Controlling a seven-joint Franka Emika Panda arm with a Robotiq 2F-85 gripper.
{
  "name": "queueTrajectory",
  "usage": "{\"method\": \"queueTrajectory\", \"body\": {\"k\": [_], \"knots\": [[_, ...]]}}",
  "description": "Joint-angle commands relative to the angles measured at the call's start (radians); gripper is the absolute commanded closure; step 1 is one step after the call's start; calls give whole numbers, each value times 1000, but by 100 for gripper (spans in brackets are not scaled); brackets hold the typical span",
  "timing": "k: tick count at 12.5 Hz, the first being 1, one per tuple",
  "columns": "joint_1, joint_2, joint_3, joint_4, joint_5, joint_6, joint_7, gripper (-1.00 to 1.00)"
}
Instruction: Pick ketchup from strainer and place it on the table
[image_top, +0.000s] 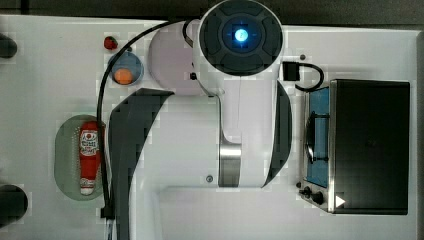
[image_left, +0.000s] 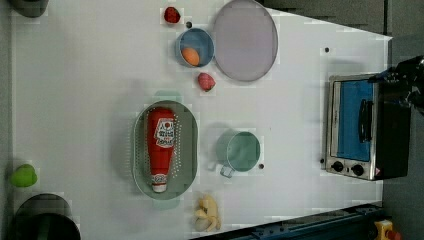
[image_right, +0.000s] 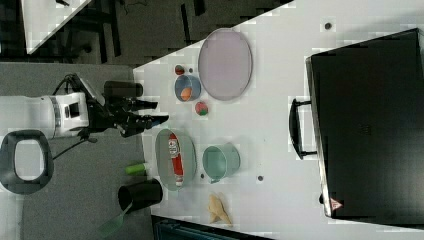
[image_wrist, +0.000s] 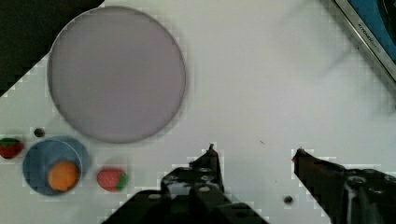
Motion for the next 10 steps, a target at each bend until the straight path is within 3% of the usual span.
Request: {"method": "queueTrajectory", "body": {"k": [1,3,10], "knots": [[-74,-195,59,-39,33,-131,67,-59],[-71,-191,81,-39,34,-129,67,-99],[-41,-129,331,-39,34,-102,67,-100]]}}
